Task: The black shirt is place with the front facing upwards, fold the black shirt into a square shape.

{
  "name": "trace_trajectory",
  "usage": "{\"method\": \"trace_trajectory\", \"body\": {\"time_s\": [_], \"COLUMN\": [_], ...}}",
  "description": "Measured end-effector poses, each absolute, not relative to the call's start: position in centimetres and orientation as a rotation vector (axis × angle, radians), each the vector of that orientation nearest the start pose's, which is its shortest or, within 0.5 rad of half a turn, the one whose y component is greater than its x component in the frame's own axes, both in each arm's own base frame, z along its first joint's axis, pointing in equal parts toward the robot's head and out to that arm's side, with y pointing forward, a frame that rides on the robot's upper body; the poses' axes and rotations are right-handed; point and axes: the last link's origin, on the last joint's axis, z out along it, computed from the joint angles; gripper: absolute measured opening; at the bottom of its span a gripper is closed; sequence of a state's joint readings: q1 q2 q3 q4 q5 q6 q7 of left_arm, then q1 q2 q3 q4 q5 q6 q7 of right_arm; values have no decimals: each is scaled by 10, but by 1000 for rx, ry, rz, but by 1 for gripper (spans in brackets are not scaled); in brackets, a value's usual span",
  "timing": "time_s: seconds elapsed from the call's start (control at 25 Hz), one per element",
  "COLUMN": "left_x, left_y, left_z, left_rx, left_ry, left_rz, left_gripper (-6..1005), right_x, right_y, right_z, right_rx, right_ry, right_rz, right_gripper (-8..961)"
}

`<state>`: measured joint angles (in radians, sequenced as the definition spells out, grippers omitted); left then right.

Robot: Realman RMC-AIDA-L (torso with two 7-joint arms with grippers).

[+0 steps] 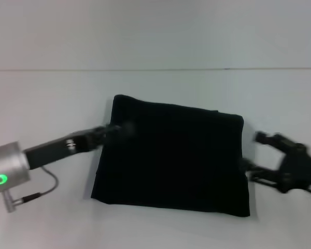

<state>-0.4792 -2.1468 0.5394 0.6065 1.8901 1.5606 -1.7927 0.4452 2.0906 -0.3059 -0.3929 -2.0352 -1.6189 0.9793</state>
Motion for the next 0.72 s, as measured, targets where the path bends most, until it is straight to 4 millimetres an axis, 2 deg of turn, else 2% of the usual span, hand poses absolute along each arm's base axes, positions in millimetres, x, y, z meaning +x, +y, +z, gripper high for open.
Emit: {"method": "trace_trajectory", "body": {"time_s": [0.12,0.2,0.28,0.44,0.72], "left_x": [-278,-284,-288,-296,-299], "left_y": [313,307,303,298,295], "left_z": [2,4,7,12,15], "left_rx": [-2303,-2298,-2289,-2268,-2260], "left_ry": [-1301,-1239,-1212,-1200,-1196], "left_rz": [-1134,-1132,-1126,-1112,-1109], "left_gripper": [894,936,936,936,936], "right_x": [294,295,302,308,310], "right_y": [301,310,319,325,329], "right_z": [-30,-38,-46,-48,-45], "right_rx": [-2487,-2485,-2462,-2431,-2409], "right_ry": [588,621,670,719,729], "right_rz": [880,812,711,645,635], "right_gripper": [925,924,924,924,925]}}
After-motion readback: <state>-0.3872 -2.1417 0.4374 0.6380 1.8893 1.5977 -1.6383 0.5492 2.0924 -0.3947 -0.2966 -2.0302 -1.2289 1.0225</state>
